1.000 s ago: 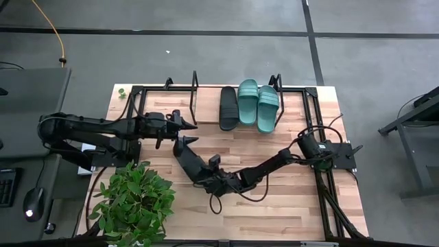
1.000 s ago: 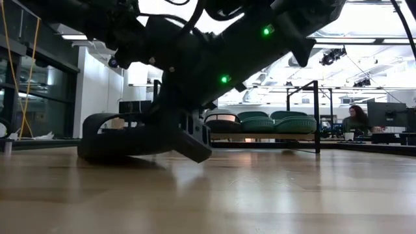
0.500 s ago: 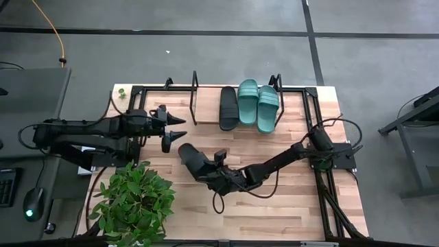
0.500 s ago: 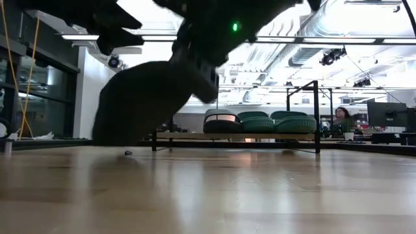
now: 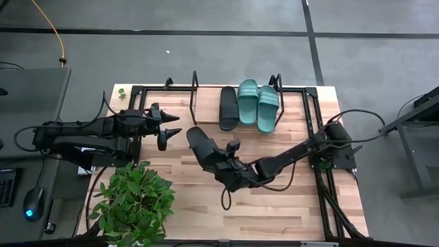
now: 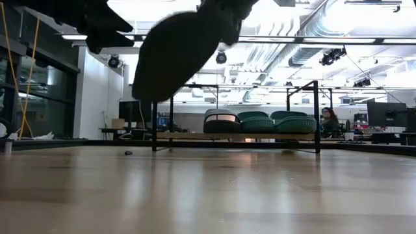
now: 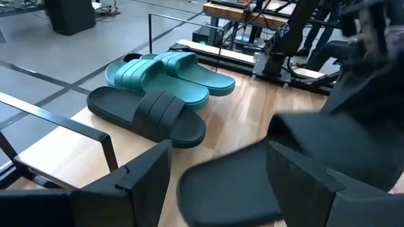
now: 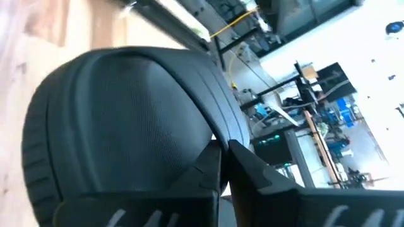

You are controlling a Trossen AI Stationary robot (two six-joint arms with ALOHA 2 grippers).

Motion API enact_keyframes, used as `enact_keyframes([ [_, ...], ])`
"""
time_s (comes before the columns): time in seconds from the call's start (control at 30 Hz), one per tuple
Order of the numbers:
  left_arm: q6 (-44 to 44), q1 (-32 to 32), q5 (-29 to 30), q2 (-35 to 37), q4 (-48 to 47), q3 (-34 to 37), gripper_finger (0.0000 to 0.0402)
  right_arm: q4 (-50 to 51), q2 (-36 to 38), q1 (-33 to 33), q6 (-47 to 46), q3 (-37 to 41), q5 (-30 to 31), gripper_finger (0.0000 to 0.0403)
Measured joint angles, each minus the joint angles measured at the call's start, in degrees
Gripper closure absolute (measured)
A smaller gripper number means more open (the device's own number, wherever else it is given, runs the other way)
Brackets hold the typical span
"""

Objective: Pick and place slides into the shelf
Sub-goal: Put the black slides on the shelf

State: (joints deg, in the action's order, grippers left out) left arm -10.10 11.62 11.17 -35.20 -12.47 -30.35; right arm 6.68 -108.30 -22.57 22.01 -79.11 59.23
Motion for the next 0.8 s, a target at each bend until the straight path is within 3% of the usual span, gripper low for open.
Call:
enact_keyframes([
  [0.37,-0.01,-0.01,0.03,0.0,-0.16,0.0,0.0163,1.69,3.82,0.43,0.86,0.0,8.27,0.0402],
  [0.6,-0.01,-0.02,0.03,0.0,-0.16,0.0,0.0163,1.68,3.8,5.17,2.29,0.0,11.95,0.0402],
  [0.8,-0.02,0.0,0.03,0.0,-0.16,0.0,0.0163,1.05,3.79,10.32,2.44,0.0,11.66,0.0402],
])
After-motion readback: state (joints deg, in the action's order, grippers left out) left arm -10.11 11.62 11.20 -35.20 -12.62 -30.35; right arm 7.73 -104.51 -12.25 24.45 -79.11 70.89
